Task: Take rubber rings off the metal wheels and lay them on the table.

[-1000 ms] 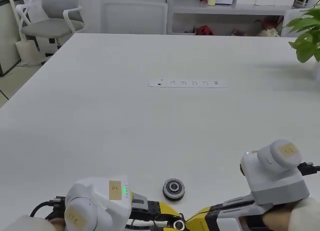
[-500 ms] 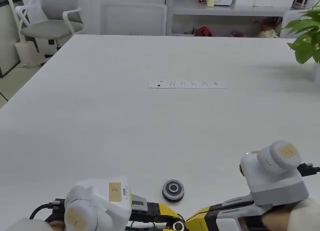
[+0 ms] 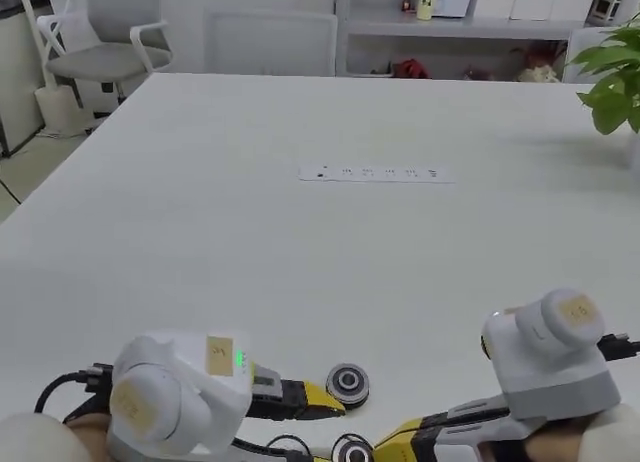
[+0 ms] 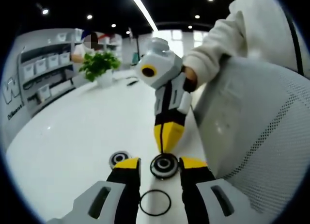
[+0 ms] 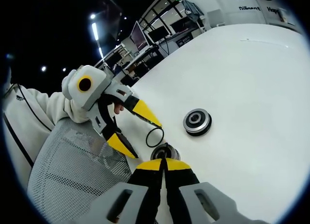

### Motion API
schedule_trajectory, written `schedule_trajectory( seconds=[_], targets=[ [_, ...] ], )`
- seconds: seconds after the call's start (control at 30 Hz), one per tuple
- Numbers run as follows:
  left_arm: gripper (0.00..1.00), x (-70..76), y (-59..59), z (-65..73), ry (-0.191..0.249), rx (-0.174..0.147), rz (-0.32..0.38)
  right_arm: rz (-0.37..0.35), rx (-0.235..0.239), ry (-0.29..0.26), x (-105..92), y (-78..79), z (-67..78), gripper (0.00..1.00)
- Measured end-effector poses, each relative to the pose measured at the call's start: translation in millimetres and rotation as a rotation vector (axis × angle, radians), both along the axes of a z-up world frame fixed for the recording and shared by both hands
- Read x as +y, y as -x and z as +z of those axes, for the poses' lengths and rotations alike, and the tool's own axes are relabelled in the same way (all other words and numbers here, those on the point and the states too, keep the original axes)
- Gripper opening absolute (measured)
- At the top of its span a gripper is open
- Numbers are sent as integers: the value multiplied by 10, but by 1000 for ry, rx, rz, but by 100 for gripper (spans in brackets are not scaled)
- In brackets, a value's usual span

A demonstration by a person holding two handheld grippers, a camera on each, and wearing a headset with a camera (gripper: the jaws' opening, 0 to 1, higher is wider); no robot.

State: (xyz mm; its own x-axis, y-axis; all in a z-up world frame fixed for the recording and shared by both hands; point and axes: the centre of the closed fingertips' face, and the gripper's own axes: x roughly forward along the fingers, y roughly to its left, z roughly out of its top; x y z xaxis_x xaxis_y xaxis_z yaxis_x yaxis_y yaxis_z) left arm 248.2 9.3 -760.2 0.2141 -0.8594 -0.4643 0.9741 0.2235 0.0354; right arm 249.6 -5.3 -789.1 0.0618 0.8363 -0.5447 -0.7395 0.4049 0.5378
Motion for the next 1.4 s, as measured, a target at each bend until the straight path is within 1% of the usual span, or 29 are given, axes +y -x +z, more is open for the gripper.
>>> schedule_trajectory(
  seconds=[0.07,0.1,0.17,0.23,0.33,0.4,0.53,0.6,0.77,0.83,0.9,1.0,1.23,1.4],
  targets=[
    [36,27,13,65,10,7,9,3,-4,2,1,4,5,0],
    [39,53,36,108,11,1,5,6,-8,2,2,8,14,0],
    [42,109,64,148,-2,-10,-2,10,-13,0,3,8,28,0],
    [45,164,82,158,-19,0,2,11,-18,0,1,3,36,0],
    [50,263,89,203,-27,-13,17,10,-24,1,-3,-5,52,0],
    [51,346,75,236,-33,-16,37,9,-26,-1,-3,-9,68,0],
    [55,483,86,332,-23,-10,75,20,-33,5,-7,14,81,0],
    [57,554,94,366,-31,-21,92,23,-33,4,-9,20,96,0],
    [65,726,99,458,-10,-19,152,34,-45,7,-2,40,140,0],
    [67,775,102,478,-8,-19,175,40,-47,8,5,52,154,0],
    [68,840,98,505,3,-25,205,43,-48,7,13,60,171,0],
    [71,928,105,542,26,-22,251,46,-56,2,21,65,217,0],
    [75,1097,142,561,38,-26,312,53,-75,-14,54,105,339,0],
    [77,1185,174,561,43,-26,344,55,-82,-18,71,108,384,0]
  ],
)
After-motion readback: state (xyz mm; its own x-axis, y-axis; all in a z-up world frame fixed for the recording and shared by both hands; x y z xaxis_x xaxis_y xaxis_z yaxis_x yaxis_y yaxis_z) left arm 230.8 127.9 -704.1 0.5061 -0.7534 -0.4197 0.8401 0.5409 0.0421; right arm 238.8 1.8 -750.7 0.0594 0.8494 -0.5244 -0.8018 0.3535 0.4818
